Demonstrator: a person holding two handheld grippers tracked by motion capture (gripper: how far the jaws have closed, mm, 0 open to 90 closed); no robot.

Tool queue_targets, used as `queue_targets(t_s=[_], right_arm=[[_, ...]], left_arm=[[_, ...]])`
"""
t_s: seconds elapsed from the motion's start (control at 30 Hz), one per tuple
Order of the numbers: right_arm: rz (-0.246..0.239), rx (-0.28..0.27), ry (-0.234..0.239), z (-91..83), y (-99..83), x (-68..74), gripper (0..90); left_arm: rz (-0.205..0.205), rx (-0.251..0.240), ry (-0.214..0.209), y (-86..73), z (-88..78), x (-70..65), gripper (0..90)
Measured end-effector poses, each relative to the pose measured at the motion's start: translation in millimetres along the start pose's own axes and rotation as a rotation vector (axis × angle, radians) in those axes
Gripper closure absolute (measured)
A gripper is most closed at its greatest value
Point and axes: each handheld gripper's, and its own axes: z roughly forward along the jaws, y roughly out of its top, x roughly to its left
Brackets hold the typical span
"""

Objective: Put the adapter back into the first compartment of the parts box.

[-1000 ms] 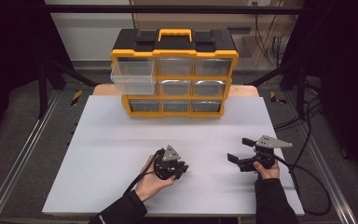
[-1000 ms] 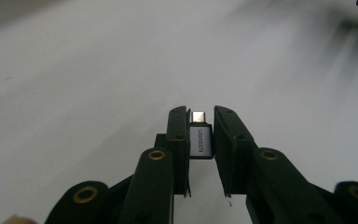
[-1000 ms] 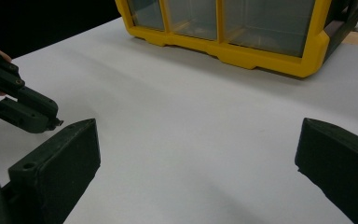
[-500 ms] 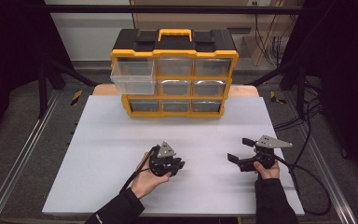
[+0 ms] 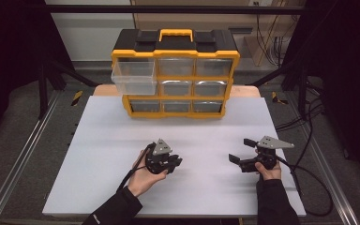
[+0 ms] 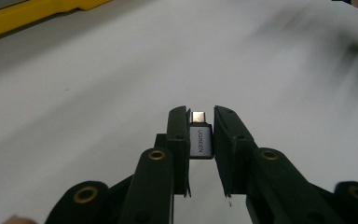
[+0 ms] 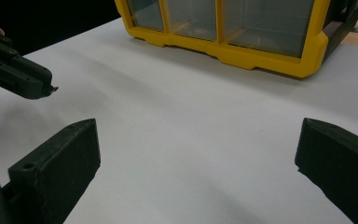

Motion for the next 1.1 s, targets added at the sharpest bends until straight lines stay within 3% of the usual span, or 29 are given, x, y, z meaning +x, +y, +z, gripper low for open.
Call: queue_targets(t_s=[1.1], right_arm=[[0.0, 0.001, -0.003, -0.1, 0.1, -0.1, 0.5]], left_arm=[[-0.024, -0.059, 0.053, 8.1, -25.4, 19.4, 76.0]])
